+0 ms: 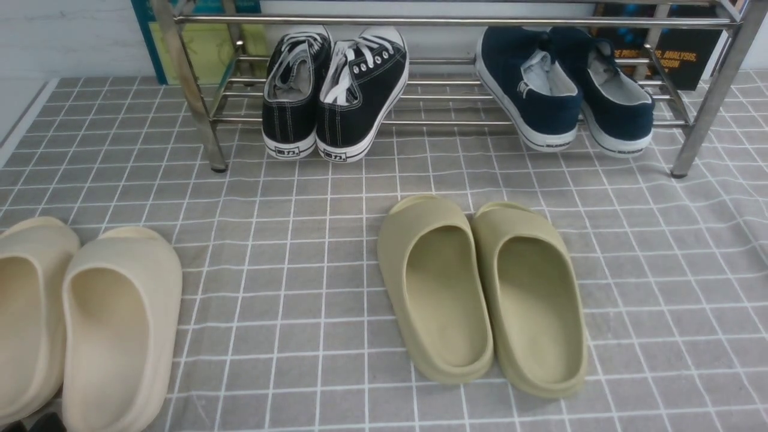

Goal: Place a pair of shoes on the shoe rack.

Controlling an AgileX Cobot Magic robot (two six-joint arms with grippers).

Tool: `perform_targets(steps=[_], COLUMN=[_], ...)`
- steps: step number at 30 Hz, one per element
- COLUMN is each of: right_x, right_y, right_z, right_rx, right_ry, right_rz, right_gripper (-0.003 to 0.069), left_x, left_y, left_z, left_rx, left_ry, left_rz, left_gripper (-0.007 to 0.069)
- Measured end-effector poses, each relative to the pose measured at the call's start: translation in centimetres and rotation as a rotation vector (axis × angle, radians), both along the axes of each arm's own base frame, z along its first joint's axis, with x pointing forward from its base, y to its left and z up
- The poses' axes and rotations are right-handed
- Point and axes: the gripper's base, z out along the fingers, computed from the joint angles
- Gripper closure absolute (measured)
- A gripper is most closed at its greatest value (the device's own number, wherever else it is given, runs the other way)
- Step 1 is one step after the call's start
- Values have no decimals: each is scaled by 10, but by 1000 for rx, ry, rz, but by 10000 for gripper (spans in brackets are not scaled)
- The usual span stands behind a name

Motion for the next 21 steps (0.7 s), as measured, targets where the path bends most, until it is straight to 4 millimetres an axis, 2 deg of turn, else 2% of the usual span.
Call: perform_targets(steps=[2,7,21], right_x=[-14,-27,-24], right_y=[-3,-2,-5], right_z=[-6,-9,-7], right_rx=[10,55,38], right_ry=[-27,-36,-97], right_rz=[-1,16,-13], right_gripper=[655,655,655], left_x=[0,0,0], left_y=[0,0,0], left_z=[0,0,0], left_rx=[0,0,0], left_ry=[0,0,0], left_rz=[0,0,0], left_gripper=[387,387,387])
